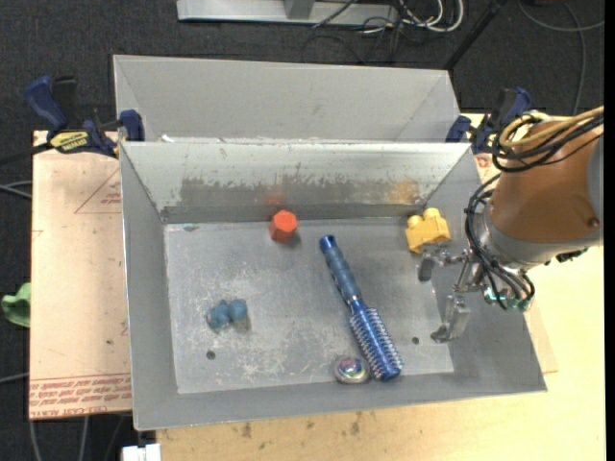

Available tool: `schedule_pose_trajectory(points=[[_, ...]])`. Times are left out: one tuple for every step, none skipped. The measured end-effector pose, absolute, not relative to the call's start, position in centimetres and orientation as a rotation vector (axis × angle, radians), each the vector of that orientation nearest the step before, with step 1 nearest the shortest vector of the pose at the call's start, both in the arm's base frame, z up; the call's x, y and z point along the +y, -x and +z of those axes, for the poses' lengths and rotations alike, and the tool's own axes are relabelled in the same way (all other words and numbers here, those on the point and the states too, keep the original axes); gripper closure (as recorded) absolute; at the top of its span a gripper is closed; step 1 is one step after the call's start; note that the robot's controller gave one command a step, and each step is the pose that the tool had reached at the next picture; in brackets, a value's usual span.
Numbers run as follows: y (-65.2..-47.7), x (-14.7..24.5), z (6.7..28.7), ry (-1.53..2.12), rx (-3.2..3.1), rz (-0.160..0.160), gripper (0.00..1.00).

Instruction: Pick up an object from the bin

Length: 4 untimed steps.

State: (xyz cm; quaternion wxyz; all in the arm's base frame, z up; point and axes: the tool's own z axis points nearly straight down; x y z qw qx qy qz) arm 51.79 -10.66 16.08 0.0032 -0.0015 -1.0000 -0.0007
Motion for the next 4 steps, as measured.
schedule_pose_trajectory(points=[[-50.3, -4.9, 6.6, -0.171, -3.13, -0.006, 0.0], [-49.8, 5.1, 7.7, -0.577, -3.093, -0.005, 0.0], [-58.7, -1.3, 13.1, -0.286, -3.139, 0.003, 0.0], [-60.9, 3.2, 6.9, -0.695, -3.066, -0.004, 0.0]])
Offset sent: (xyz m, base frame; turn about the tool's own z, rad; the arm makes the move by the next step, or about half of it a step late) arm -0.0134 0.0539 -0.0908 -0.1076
